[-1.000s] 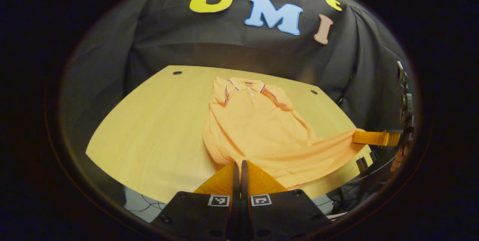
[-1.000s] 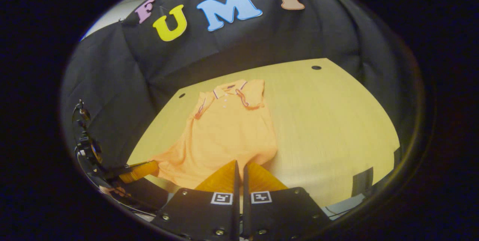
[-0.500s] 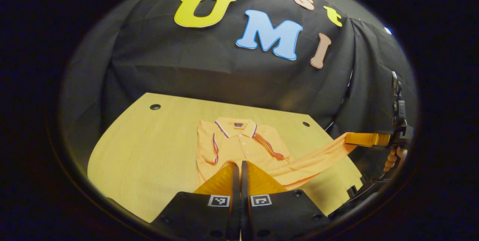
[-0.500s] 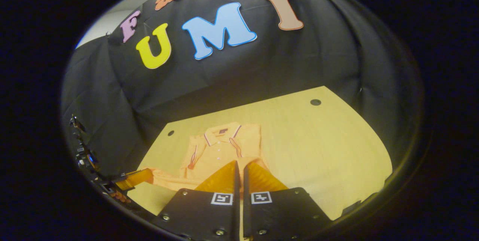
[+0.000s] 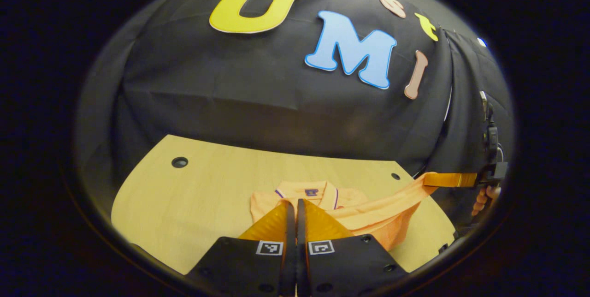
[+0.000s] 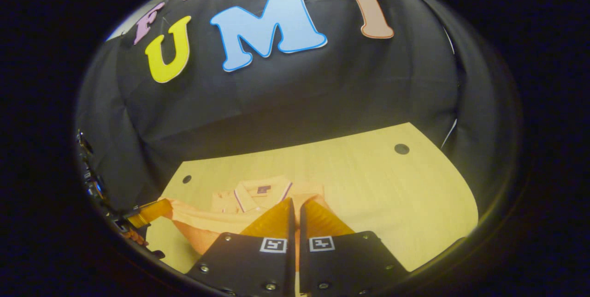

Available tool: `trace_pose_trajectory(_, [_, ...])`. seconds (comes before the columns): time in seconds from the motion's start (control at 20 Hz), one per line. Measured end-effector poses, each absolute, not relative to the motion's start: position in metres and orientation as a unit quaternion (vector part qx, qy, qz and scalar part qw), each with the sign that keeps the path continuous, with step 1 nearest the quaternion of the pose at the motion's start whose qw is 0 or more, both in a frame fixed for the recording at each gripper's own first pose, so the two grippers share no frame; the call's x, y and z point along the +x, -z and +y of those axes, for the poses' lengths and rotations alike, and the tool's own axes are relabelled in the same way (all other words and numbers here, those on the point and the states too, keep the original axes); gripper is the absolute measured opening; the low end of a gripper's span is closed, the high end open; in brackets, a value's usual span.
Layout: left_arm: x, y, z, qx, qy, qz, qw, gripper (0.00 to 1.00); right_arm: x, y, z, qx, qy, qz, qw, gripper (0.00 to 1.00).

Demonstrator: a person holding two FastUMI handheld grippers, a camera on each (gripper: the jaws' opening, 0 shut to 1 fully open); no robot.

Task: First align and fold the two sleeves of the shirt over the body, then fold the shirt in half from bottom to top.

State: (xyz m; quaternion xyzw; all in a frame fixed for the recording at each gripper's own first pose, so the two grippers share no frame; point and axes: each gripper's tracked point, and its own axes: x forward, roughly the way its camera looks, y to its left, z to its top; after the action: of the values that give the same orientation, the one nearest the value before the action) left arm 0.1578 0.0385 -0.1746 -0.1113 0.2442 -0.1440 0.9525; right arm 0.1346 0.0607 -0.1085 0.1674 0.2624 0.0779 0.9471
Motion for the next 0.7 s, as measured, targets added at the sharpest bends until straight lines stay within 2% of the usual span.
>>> trace_pose_trajectory(0.3, [0.230, 0.204, 0.042, -0.081, 0.138, 0.234, 0.959, 0.06, 0.209, 0.142, 0.071, 0.123, -0.047, 0.274, 0.953, 0.04])
trace_pose_trajectory(0.7, [0.276, 0.263, 0.040, -0.029, 0.107, 0.249, 0.962, 0.06, 0.239, 0.198, 0.074, 0.065, -0.024, 0.308, 0.949, 0.06])
